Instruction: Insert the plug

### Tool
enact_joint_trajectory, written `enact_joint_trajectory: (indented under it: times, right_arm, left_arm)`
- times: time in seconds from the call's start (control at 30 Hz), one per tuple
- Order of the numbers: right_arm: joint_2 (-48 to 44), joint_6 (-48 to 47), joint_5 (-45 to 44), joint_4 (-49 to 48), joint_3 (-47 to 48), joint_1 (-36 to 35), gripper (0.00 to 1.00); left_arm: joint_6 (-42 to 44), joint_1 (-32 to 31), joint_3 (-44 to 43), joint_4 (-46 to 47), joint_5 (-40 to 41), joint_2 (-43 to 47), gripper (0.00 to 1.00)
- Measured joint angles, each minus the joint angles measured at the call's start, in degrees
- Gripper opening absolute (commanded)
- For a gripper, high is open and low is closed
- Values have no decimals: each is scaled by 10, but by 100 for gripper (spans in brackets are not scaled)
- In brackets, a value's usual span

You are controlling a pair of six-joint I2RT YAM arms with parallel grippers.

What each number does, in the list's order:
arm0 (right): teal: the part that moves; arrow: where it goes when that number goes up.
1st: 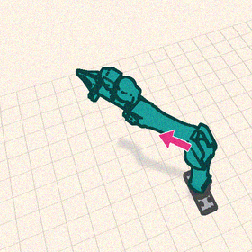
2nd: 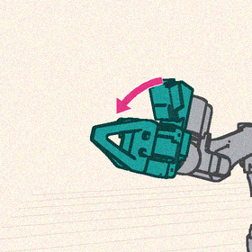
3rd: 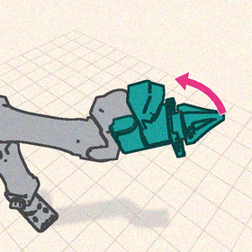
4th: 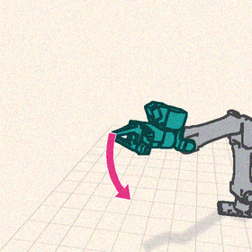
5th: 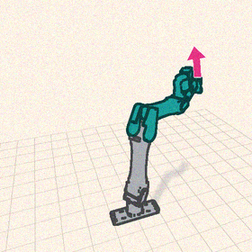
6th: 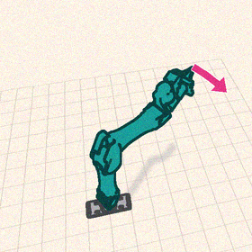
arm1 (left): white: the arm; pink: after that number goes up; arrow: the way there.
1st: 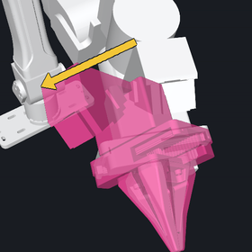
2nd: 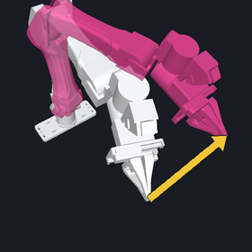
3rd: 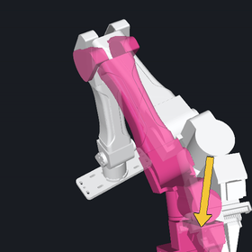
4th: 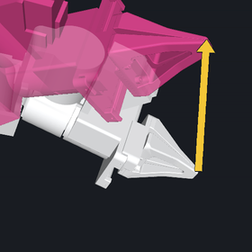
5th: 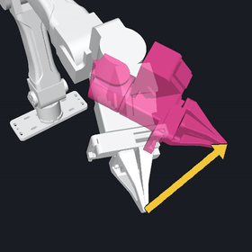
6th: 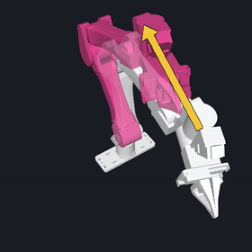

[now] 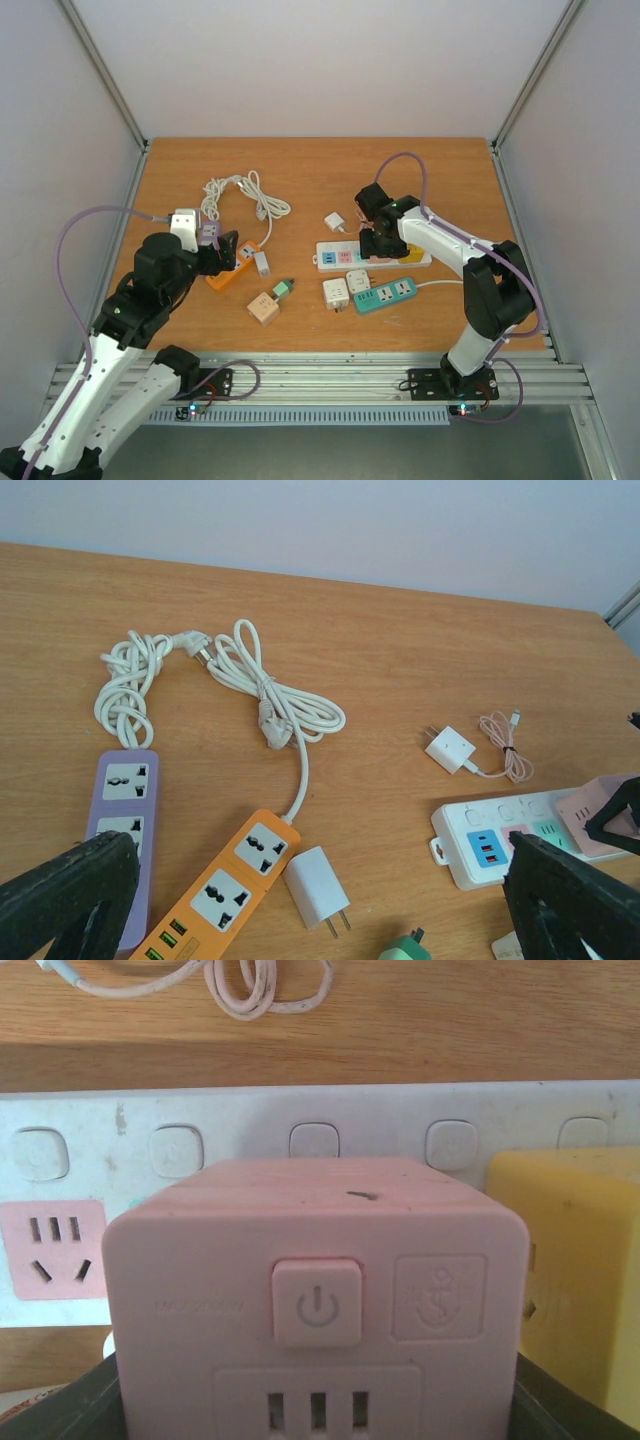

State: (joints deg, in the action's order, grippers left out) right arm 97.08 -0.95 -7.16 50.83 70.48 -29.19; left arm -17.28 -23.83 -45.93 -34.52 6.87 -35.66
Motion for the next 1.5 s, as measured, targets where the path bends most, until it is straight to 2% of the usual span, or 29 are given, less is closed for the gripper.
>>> enact_joint_trajectory:
  times: [0.57,0.8,0.97,1.17,1.33,1.5]
  right_arm:
    - [32,3,3,-14,-8,2,34]
    - [19,3,-1,-17,-10,1,49]
    - [13,0,-1,-18,-12,0,74]
    - [-33,-9,11,-13,-12,2,85]
    - [-107,-6,26,-14,-2,-2,85]
    - [-148,14,13,-3,-3,-23,76]
  left_arm:
    - [0,10,0,0,-2,-15,99]
    - [0,14,0,0,-2,-27,99]
    - [0,14,0,-1,-7,-37,99]
    - [-3,14,-3,-6,-24,-61,99]
    - [-5,14,-20,-28,-57,-90,99]
    - [-13,14,-50,-36,-122,-114,99]
